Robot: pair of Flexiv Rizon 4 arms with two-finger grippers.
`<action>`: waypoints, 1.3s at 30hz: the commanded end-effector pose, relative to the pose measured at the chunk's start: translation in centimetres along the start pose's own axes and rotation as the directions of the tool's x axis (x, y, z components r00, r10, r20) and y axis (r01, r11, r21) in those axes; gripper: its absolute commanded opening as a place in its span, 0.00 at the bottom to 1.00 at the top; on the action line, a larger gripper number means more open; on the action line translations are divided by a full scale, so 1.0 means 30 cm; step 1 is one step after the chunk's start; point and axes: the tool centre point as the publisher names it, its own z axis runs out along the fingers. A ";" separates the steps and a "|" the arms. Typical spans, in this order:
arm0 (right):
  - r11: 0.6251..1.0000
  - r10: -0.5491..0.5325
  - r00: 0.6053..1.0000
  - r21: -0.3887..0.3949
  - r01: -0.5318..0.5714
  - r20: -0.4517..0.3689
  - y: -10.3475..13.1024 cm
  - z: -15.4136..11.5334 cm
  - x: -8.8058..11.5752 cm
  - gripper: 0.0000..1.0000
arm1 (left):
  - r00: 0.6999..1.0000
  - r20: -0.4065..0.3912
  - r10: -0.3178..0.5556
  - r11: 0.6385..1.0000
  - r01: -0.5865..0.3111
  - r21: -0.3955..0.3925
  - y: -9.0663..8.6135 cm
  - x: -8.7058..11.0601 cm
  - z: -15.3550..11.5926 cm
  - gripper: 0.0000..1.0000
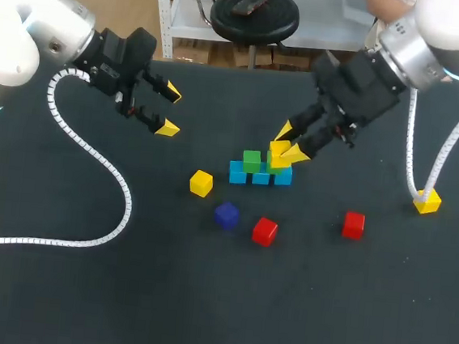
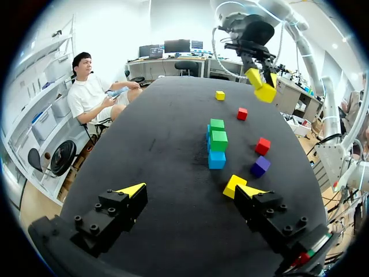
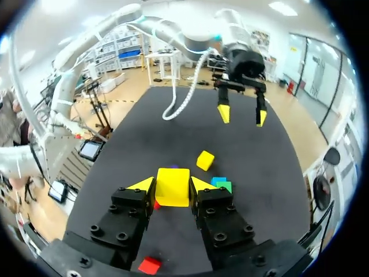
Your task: Place the blue cubes, place green cubes on the blue cubes, place the yellow cubes on the green cubes, then place the red cubes on the yellow cubes, and place purple cube on the red cubes.
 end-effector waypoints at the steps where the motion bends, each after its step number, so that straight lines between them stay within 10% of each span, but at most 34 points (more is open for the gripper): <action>1: 1.000 -0.008 1.000 0.017 0.007 0.026 -0.032 0.028 0.025 0.00 | 1.000 -0.002 0.001 1.000 -0.001 0.005 0.008 0.000 0.001 1.00; 39: 0.999 -0.003 0.998 0.039 0.000 0.058 -0.148 0.130 0.110 0.00 | 1.000 -0.002 0.001 1.000 -0.001 0.005 0.008 0.000 0.001 1.00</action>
